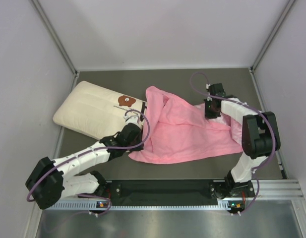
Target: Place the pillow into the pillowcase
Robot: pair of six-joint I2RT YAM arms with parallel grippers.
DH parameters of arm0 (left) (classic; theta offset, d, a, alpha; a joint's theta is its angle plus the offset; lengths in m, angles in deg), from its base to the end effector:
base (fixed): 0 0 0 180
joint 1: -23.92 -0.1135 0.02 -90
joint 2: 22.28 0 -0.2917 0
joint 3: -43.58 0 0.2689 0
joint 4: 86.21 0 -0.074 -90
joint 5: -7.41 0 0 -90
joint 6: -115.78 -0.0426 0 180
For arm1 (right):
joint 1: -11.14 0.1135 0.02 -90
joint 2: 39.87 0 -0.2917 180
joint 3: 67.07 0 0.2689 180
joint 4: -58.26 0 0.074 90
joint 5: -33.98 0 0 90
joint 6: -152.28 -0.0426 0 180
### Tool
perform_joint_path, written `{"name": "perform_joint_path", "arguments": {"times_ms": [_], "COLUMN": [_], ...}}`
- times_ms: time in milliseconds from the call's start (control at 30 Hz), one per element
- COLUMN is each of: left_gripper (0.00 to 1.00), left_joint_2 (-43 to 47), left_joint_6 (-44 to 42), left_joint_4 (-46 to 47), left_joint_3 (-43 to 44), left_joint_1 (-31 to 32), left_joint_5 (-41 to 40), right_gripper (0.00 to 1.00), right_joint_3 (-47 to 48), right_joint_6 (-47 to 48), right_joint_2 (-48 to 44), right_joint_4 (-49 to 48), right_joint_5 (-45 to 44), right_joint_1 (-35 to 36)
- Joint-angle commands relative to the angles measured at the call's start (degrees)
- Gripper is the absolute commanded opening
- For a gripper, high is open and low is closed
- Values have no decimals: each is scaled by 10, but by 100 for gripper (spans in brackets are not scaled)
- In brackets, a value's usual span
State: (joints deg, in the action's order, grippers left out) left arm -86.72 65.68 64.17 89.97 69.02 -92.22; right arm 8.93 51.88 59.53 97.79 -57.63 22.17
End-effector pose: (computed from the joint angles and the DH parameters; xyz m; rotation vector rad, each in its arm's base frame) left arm 0.1659 -0.1564 0.2076 0.0312 2.4457 -0.4876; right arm 0.3609 0.0691 0.1907 -0.0057 2.6711 0.0827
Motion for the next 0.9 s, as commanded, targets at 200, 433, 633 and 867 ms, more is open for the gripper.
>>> {"name": "perform_joint_path", "arguments": {"times_ms": [200, 433, 633, 867], "left_gripper": [0, 0, 0, 0], "left_joint_2": [-10, 4, 5, -2], "left_joint_6": [-7, -9, -8, -11], "left_joint_4": [0, -22, -7, -6], "left_joint_3": [8, 10, 11, 14], "left_joint_1": [2, 2, 1, 1], "left_joint_5": [17, 1, 8, 15], "right_gripper": [0, 76, 82, 77], "right_joint_3": [273, 406, 151, 30], "right_joint_6": [-33, 8, 22, 10], "right_joint_2": [92, 149, 6, -17], "right_joint_4": [-1, 94, 1, -37], "right_joint_5": [-4, 26, 39, 59], "right_joint_1": [3, 12, 12, 15]}}
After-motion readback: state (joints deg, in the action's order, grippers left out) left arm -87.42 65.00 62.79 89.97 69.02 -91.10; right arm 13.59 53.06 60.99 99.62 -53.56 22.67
